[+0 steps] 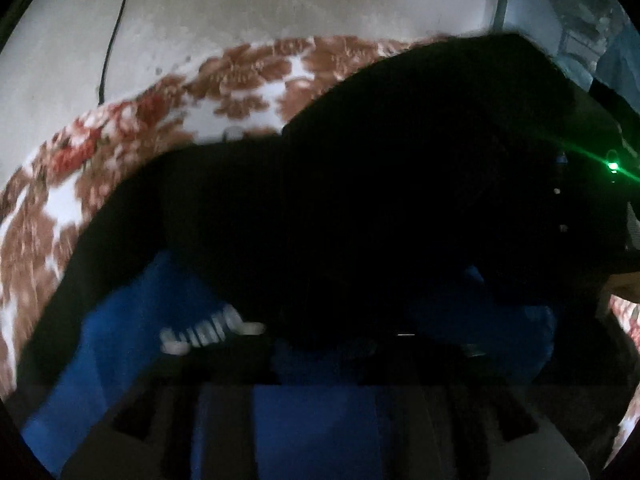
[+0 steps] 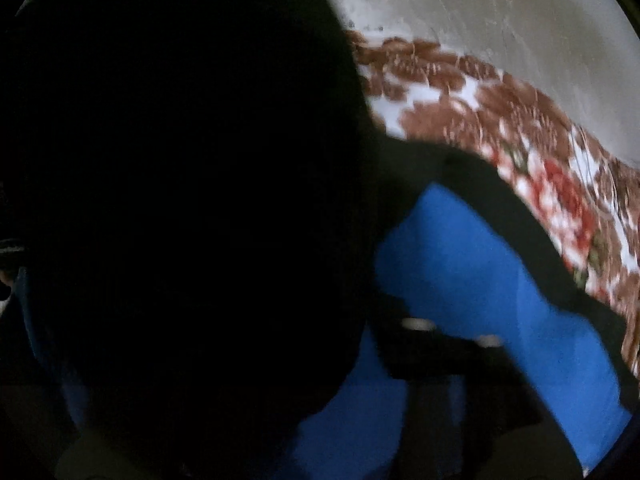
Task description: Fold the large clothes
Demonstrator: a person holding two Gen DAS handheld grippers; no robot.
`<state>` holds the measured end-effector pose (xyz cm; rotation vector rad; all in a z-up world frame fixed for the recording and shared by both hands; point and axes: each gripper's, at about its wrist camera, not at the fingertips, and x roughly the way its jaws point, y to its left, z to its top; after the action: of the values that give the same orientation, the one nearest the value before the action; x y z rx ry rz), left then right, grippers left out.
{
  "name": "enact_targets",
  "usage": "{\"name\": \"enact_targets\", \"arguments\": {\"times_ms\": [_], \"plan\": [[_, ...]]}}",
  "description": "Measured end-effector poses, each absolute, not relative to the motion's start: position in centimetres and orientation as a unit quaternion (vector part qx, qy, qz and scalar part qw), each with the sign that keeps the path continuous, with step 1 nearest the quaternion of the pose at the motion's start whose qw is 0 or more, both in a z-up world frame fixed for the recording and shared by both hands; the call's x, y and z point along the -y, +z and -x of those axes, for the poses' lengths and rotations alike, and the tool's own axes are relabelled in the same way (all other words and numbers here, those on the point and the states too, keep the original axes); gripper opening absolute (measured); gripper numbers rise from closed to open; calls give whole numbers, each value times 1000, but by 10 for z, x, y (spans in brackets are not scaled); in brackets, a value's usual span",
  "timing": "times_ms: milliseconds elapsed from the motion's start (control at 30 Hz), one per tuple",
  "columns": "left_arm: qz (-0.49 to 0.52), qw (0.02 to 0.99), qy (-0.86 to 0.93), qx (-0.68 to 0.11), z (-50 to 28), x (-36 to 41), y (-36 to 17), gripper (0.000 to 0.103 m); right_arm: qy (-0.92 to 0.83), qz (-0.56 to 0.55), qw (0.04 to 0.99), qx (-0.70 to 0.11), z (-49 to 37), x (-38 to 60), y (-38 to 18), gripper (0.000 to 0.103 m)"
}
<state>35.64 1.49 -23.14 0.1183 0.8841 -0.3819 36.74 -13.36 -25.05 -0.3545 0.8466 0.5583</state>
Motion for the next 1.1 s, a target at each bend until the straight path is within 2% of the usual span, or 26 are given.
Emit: {"name": "enact_targets", "arguments": {"times_ms": [33,100,133,233,367,467,600,700,767,867,967,1100], "plan": [[-57,885,-181,-426,-350,-13,-236,63,265,166,858,-408,-359,138,-256,69],[-57,885,-176,-427,-335,-10,-243,66,263,154,857,-415,-346,148,-262,79],[-60,885,-172,-429,-331,-9,-245,71,257,146,859,-417,-342,155,-263,83],[-60,886,-163,-429,-307,-10,-241,80,247,123,864,-421,-316,167,-257,88],[-55,884,-147,-441,-272,-31,-226,84,225,102,867,-433,-300,185,-240,90],[-47,890,-132,-433,-262,-44,-197,87,206,80,877,-427,-301,198,-207,93],[-8,912,-127,-391,-282,-53,-135,98,189,56,896,-397,-327,203,-154,98],[27,918,-132,-374,-318,-46,-101,98,187,68,905,-376,-358,184,-119,98],[16,920,-127,-370,-336,-34,-98,98,189,87,904,-374,-381,164,-111,98],[-16,914,-142,-381,-356,-9,-116,98,182,127,901,-372,-403,137,-118,98],[-43,902,-134,-408,-366,7,-154,97,176,163,886,-397,-423,112,-155,98],[15,882,-147,-447,-372,-6,-209,98,175,165,871,-428,-431,112,-211,98]]}}
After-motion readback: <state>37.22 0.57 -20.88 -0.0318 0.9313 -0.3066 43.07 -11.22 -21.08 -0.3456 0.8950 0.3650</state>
